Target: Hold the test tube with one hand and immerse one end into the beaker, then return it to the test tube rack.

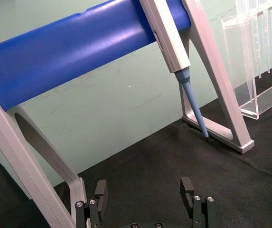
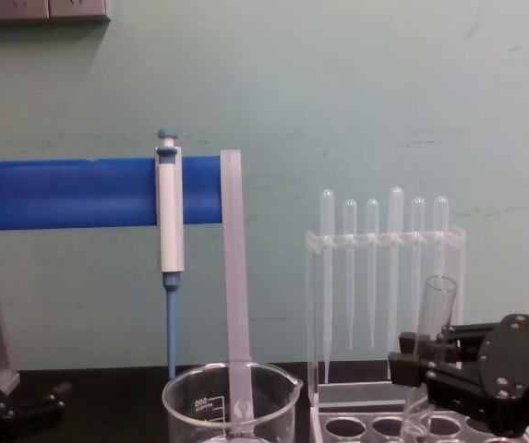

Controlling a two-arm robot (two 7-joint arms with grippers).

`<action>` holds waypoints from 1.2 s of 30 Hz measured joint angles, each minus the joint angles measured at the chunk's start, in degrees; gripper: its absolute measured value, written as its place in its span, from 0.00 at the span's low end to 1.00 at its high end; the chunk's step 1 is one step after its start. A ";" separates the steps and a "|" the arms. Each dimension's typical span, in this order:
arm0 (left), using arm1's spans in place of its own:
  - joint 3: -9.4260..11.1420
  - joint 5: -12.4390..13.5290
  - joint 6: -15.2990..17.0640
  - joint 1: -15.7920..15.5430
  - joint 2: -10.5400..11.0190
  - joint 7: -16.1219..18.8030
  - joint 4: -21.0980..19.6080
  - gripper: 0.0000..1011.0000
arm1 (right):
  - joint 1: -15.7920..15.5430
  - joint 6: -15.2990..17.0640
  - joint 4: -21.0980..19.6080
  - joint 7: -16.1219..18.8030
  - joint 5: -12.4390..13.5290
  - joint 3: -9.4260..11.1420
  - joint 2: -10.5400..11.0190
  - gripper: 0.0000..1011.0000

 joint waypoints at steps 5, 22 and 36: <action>0.00 0.00 0.00 0.00 0.00 0.00 0.00 0.99 | 0.59 -0.24 0.98 0.46 0.17 -0.03 -0.57 0.22; 0.00 0.00 0.00 0.00 0.00 0.00 0.00 0.99 | 0.76 -0.75 3.27 1.04 1.21 -0.13 -1.60 0.22; 0.00 0.00 0.00 0.00 0.00 0.00 0.00 0.99 | 0.70 -0.85 3.39 1.16 1.37 -0.07 -1.56 0.27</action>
